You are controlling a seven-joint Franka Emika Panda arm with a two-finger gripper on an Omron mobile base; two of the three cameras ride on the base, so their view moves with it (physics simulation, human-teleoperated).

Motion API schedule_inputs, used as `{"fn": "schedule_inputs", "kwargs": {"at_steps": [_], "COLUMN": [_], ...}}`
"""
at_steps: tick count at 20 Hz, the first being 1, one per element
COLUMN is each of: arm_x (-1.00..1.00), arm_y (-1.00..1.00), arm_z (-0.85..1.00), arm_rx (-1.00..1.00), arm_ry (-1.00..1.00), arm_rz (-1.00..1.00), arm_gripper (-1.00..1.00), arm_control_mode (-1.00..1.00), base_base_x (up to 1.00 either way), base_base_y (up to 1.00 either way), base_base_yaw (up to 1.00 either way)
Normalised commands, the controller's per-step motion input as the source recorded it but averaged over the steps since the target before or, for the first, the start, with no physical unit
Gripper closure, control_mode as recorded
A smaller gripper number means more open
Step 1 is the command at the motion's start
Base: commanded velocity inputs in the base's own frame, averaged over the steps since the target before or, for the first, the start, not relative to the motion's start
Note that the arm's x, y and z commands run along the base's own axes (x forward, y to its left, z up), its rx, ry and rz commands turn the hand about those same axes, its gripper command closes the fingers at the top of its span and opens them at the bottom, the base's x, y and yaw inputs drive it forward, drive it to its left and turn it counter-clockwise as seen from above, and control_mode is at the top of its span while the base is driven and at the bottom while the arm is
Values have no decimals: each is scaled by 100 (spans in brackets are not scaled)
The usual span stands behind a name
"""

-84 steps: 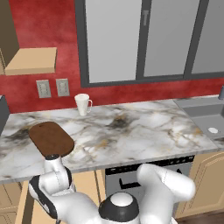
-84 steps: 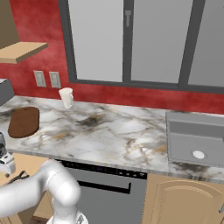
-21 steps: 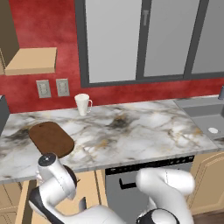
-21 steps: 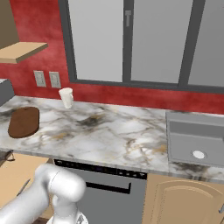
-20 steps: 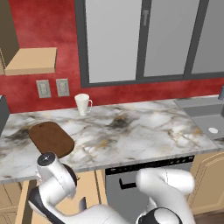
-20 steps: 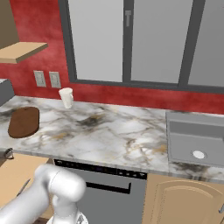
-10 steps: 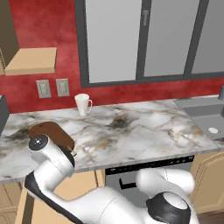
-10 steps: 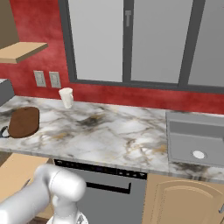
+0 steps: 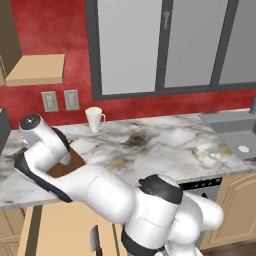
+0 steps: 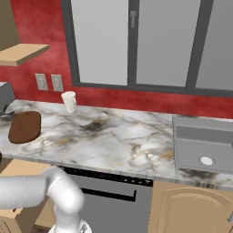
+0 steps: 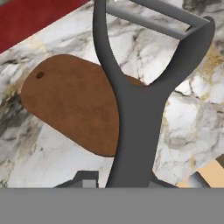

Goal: Open the drawer on the left and place the cutting tools on the cutting board.

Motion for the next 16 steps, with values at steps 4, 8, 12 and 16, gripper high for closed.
{"fn": "schedule_inputs", "kwargs": {"at_steps": [4,8,12,16], "arm_x": [76,27,22,14], "arm_y": [18,0,0,-27], "arm_z": [-2,-41,-56,-68], "arm_rx": [-9,-8,-3,0], "arm_ry": [11,8,10,4], "arm_rz": [0,0,0,1], "arm_gripper": [100,100,100,100], "arm_control_mode": [-100,-100,-100,-100], "base_base_x": [0,0,0,0], "base_base_y": [0,0,0,0], "base_base_yaw": [0,0,0,0]}}
